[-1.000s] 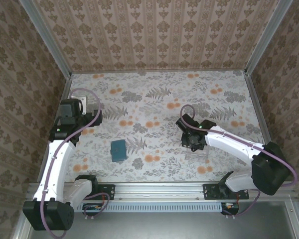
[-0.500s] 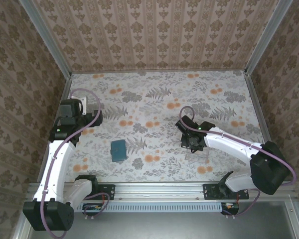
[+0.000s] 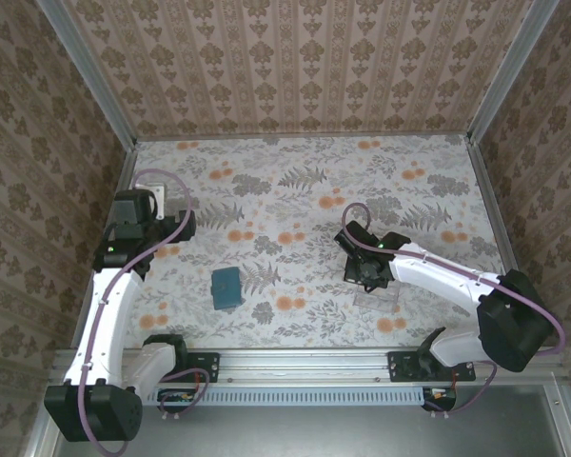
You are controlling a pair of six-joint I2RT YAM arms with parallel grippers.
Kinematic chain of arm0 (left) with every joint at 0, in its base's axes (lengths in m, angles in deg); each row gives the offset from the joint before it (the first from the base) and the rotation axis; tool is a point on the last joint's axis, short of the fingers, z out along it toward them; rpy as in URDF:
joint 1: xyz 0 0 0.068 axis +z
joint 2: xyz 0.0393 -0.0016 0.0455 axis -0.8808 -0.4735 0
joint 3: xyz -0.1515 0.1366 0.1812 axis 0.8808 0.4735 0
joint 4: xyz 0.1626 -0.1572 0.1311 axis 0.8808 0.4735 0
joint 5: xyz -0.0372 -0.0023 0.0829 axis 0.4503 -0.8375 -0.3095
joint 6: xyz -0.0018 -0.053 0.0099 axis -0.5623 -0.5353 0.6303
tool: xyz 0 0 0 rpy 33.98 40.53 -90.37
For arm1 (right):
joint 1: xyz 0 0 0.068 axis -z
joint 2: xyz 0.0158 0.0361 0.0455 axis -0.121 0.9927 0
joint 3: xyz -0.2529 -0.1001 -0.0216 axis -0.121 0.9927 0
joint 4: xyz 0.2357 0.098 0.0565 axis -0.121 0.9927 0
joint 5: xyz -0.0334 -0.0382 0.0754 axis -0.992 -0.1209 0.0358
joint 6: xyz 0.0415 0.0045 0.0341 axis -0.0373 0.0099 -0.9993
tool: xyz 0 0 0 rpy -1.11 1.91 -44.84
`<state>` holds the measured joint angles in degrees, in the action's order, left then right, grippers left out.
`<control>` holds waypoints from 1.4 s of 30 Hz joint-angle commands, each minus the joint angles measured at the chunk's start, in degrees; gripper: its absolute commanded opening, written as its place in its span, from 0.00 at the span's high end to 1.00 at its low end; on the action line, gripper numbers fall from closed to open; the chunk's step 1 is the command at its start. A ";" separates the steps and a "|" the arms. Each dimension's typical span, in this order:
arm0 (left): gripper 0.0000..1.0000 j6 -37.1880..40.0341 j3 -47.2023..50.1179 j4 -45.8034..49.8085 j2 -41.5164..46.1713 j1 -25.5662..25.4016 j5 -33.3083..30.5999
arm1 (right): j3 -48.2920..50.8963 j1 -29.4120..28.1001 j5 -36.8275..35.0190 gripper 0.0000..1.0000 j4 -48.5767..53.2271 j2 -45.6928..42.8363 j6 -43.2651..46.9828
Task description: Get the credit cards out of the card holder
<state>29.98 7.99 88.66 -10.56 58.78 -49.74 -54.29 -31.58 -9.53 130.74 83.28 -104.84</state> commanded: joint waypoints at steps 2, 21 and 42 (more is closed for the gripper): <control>0.00 0.51 0.43 -0.27 0.45 0.38 0.61 | -2.74 -0.32 -1.95 0.95 3.01 3.17 2.36; 0.00 0.58 0.63 -0.22 0.45 0.34 0.47 | -20.80 -0.33 -3.87 0.97 4.90 16.60 8.82; 0.00 0.26 1.01 -0.21 0.76 0.29 2.05 | -50.94 0.89 -4.82 0.97 11.43 39.62 16.51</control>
<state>29.98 8.43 88.68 -10.56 58.84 -48.67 -101.32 -31.29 -12.52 138.34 120.83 -90.50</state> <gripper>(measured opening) 0.997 0.045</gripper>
